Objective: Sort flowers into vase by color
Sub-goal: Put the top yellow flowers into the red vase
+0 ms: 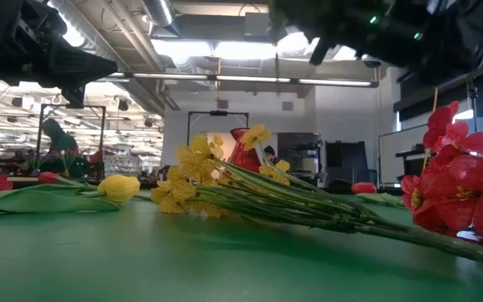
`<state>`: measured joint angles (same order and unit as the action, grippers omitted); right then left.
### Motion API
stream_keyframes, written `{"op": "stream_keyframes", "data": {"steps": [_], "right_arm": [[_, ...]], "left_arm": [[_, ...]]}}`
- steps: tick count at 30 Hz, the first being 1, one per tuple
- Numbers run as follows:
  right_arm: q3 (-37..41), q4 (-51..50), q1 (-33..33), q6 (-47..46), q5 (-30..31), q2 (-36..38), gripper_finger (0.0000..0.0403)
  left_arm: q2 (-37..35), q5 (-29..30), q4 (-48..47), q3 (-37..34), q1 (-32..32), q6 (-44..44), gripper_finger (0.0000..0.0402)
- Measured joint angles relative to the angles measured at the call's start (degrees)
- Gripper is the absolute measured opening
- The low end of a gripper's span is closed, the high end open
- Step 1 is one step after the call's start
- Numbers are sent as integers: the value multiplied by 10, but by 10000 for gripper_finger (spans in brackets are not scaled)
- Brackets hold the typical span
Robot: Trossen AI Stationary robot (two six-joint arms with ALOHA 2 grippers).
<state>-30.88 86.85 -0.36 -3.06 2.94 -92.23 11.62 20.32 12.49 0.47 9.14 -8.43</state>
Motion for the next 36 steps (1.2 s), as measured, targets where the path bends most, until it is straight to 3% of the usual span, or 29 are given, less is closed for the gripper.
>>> {"op": "stream_keyframes", "data": {"steps": [9,25,30,36], "right_arm": [[-81,29,0,11,6,-113,8],[-88,-45,0,34,63,-127,17],[-88,-47,0,34,76,-127,63],[-88,-64,0,34,96,-127,166]], "left_arm": [[0,0,0,0,0,0,0],[0,0,0,0,0,0,0],[0,0,0,0,0,0,0],[0,0,0,0,0,0,0]]}}
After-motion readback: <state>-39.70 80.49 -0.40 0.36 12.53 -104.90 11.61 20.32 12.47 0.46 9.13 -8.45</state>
